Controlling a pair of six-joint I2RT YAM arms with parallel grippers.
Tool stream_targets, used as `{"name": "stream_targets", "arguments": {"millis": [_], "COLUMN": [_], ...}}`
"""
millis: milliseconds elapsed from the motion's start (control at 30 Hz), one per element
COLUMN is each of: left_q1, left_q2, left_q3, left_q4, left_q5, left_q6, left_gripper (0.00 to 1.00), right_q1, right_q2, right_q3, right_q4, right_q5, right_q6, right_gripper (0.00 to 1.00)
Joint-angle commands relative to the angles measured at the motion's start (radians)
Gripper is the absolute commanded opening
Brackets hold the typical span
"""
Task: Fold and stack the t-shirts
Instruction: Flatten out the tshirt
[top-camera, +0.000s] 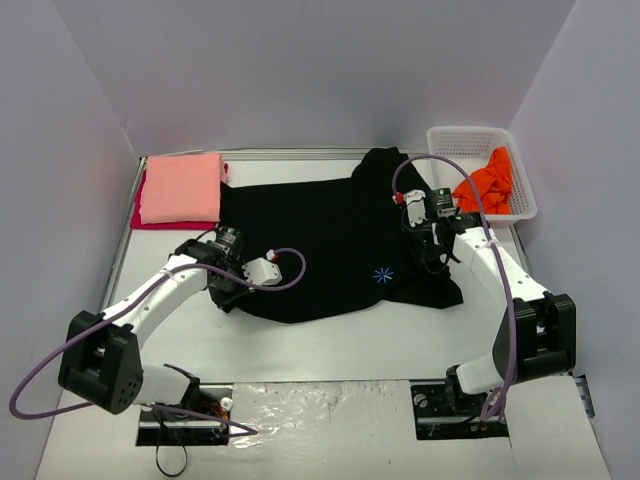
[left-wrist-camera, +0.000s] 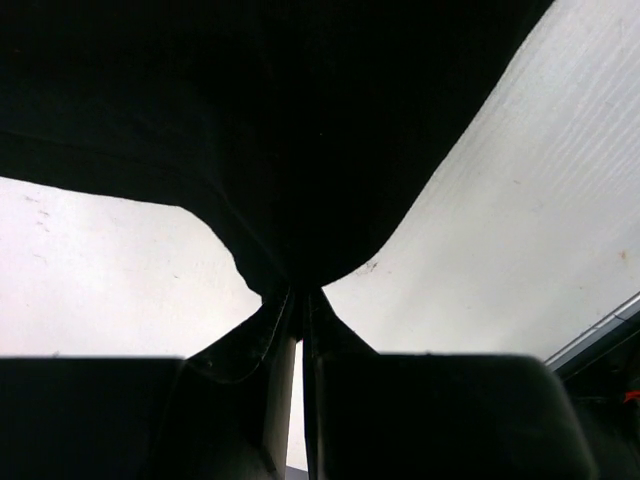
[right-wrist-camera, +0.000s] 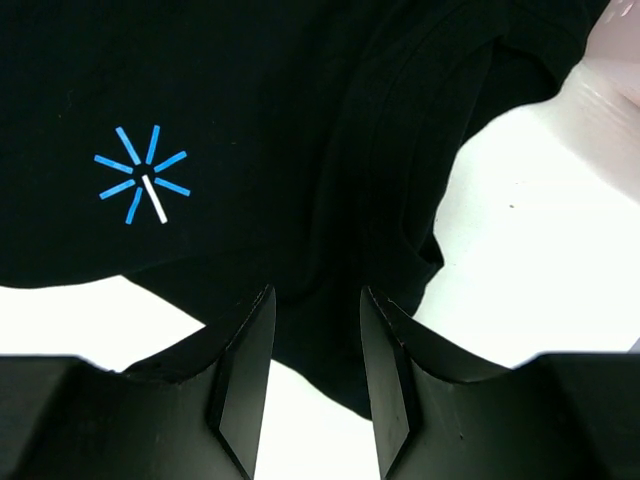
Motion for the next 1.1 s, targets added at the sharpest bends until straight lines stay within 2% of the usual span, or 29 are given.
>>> {"name": "stream_targets", "arguments": {"millis": [0,167,500,567,600,867,1067], "left_q1": [0.003,0.009,0.051,0.063,0.066,0.083,0.102], "left_q2": [-0.014,-0.023,0.073,0.096,0.113,0.274,0.368], "left_q3": [0.038,0.057,0.126,0.144,0.152,0.224,0.236], "left_q4": [0.019,0.049,0.123,0.154,0.158,0.244,0.286], "left_q5": [-0.015,-0.035,-0.084,-0.113,-0.115,-0.165,-0.201], "left_q6": [0.022,0.042,0.053,0.038,0.039,0.019,-0.001], "left_gripper": [0.04,0.03,0.03,0.06,0.13,0.26,0.26], "right_q1": [-0.008,-0.008,-0.008,-0.006,-0.006,-0.005,0.000], "right_q2": [0.003,0.020,0.050,0.057,0.058,0.080,0.089], "right_q3": [-0.014,-0.014,-0.022,-0.025,-0.025,-0.030,-0.034], "right_q4": [0.002,0.007,0.021,0.022,0.025,0.032,0.035], "right_q5": [0.020,0.023,0.049,0.055,0.057,0.072,0.078], "right_q6": [0.002,0.003,0.002,0.002,0.002,0.002,0.000], "right_gripper": [0.36,0.35,0.35,0.35,0.35,0.35,0.35]}}
